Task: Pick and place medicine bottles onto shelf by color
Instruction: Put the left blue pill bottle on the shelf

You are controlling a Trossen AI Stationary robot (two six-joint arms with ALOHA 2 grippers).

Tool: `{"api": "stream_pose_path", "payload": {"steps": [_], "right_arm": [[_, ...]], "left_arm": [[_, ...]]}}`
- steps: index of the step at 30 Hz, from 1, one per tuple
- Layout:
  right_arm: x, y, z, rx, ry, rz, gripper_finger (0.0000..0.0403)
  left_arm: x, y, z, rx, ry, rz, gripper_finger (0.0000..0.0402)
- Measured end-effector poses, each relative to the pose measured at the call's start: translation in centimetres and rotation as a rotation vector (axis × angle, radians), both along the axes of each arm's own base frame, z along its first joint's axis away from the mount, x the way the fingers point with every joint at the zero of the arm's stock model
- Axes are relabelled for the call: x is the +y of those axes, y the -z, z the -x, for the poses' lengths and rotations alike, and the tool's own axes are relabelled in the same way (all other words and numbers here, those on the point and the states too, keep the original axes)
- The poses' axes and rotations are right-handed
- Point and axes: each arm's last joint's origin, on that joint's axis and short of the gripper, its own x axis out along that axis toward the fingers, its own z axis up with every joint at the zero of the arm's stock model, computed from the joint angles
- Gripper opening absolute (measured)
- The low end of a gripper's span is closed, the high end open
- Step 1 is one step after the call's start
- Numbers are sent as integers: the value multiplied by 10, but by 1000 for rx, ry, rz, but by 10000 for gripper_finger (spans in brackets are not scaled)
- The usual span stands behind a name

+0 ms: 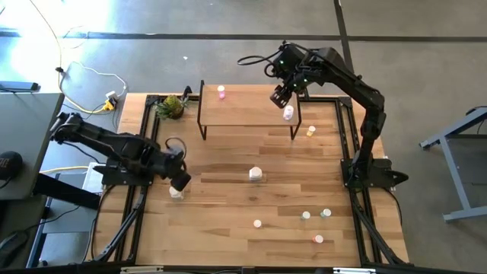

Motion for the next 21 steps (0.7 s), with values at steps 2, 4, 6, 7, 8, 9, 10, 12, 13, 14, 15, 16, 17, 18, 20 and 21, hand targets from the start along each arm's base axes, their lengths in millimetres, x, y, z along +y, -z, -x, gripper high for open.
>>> {"api": "stream_pose_path", "payload": {"steps": [2, 4, 6, 7, 8, 9, 10, 12, 13, 14, 15, 16, 17, 18, 20, 21], "right_arm": [[3, 0, -2, -4, 0, -4, 201], [7, 0, -4, -4, -13, -4, 201], [11, 0, -6, -6, -20, -6, 201], [13, 0, -7, -9, -19, -10, 201], [15, 0, -7, -12, -18, -12, 201], [16, 0, -8, -12, -23, -12, 201], [18, 0, -9, -12, -28, -12, 201], [20, 0, -10, -12, -36, -12, 201], [21, 0, -10, -12, -39, -12, 201], [22, 0, -11, -12, -41, -12, 201], [22, 0, -11, -12, -42, -12, 201], [22, 0, -11, -13, -42, -12, 201], [22, 0, -11, -16, -40, -11, 201], [22, 0, -11, -19, -39, -10, 201], [22, 0, -11, -20, -39, -10, 201], [21, 0, -11, -20, -39, -9, 201]], "left_arm": [[-6, 2, 3, 33, -24, -9, 193], [-11, 3, 8, 63, -57, -22, 193], [-15, 4, 12, 86, -94, -34, 193], [-17, 5, 13, 98, -113, -41, 193], [-19, 5, 15, 109, -130, -48, 193], [-20, 6, 17, 120, -149, -56, 193], [-21, 6, 19, 128, -164, -63, 193], [-25, 8, 18, 139, -200, -71, 193], [-27, 9, 18, 142, -214, -73, 193], [-28, 10, 18, 143, -228, -77, 193], [-30, 11, 17, 147, -241, -80, 193], [-32, 13, 16, 153, -250, -84, 193], [-35, 15, 14, 161, -255, -89, 193], [-36, 17, 13, 172, -258, -97, 193], [-40, 21, 9, 195, -271, -111, 193], [-42, 23, 8, 205, -277, -116, 193]]}}
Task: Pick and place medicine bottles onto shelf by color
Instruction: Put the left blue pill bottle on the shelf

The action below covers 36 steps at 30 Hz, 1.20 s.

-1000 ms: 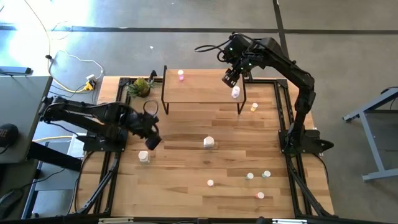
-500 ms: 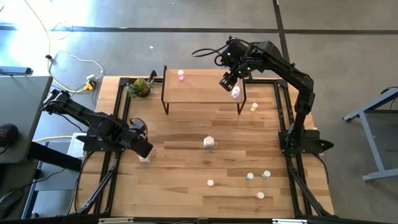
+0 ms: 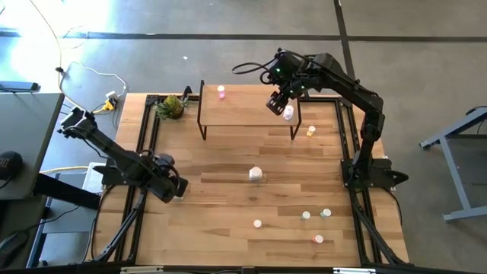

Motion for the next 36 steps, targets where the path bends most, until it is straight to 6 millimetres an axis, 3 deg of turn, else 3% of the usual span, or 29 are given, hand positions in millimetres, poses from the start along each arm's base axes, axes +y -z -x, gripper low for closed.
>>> {"api": "stream_pose_path", "payload": {"steps": [11, 24, 36], "right_arm": [[-1, -1, -2, -20, -2, 10, 201], [0, -1, -3, -20, -11, 14, 201], [0, -1, -3, -5, -59, 35, 201]], "left_arm": [[-8, 17, -13, 78, -70, -21, 193], [-14, 22, -20, 46, -195, 22, 194], [-18, 32, -26, 90, -290, 34, 236]]}}
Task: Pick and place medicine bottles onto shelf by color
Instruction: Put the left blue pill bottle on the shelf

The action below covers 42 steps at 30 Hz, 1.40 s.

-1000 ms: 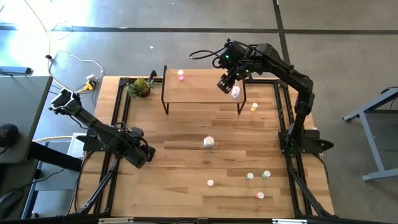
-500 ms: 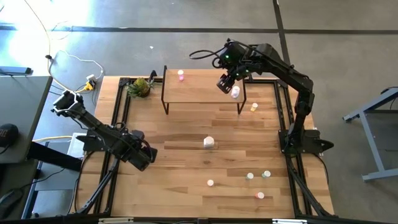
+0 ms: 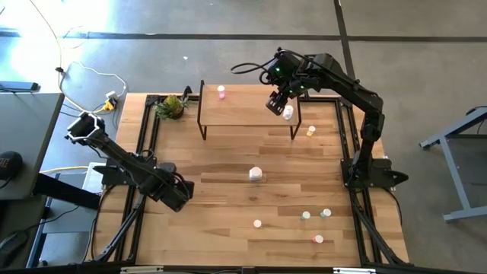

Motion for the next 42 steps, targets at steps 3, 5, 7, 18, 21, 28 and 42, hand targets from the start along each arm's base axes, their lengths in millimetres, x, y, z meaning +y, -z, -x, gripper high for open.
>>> {"api": "stream_pose_path", "payload": {"steps": [3, 5, 7, 18, 21, 28, 42], "right_arm": [[0, 0, 0, 3, -7, 3, 201], [0, 0, 0, 4, -10, 4, 201], [0, 0, 0, 6, -15, 7, 201], [0, 0, 0, 6, -17, 7, 201], [0, 0, 0, 6, -17, 7, 201], [0, 0, 0, 6, -17, 7, 201], [0, 0, 0, 1, -2, 0, 201]], "left_arm": [[-1, 4, -3, 20, -4, -10, 236], [0, 7, -4, 31, -9, -17, 235], [-1, 9, -6, 41, -10, -22, 235], [0, 18, -12, 98, -30, -12, 236], [0, 18, -12, 96, -30, -10, 226], [-1, 18, -12, 95, -29, -6, 178], [5, -2, -3, -15, 63, 1, 166]]}}
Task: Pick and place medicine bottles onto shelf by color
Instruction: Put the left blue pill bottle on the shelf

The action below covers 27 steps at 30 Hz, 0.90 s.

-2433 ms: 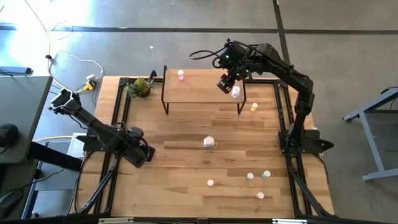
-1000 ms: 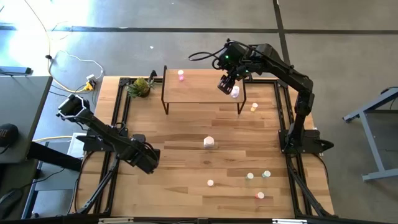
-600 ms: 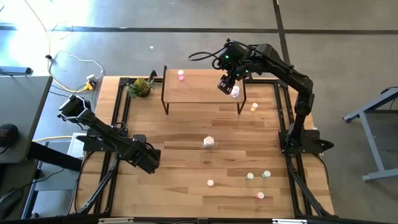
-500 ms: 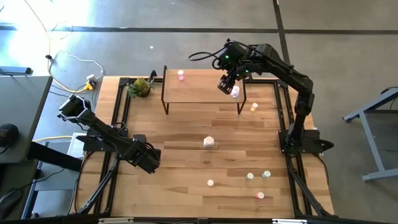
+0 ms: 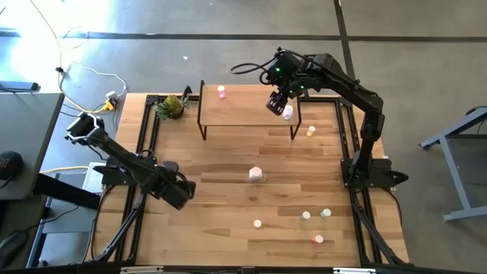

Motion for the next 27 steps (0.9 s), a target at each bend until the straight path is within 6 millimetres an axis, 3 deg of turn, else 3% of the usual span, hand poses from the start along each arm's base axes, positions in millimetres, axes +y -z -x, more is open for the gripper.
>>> {"api": "stream_pose_path", "payload": {"steps": [10, 23, 27], "right_arm": [[0, 0, 0, -13, 35, -16, 201], [0, 0, 0, -36, 94, -42, 201], [-1, 0, 0, -28, 103, -21, 201]], "left_arm": [[28, -54, 3, -271, 142, -204, 166], [99, -116, -5, -290, 250, -405, 166], [123, -132, -3, -297, 212, -455, 166]]}}
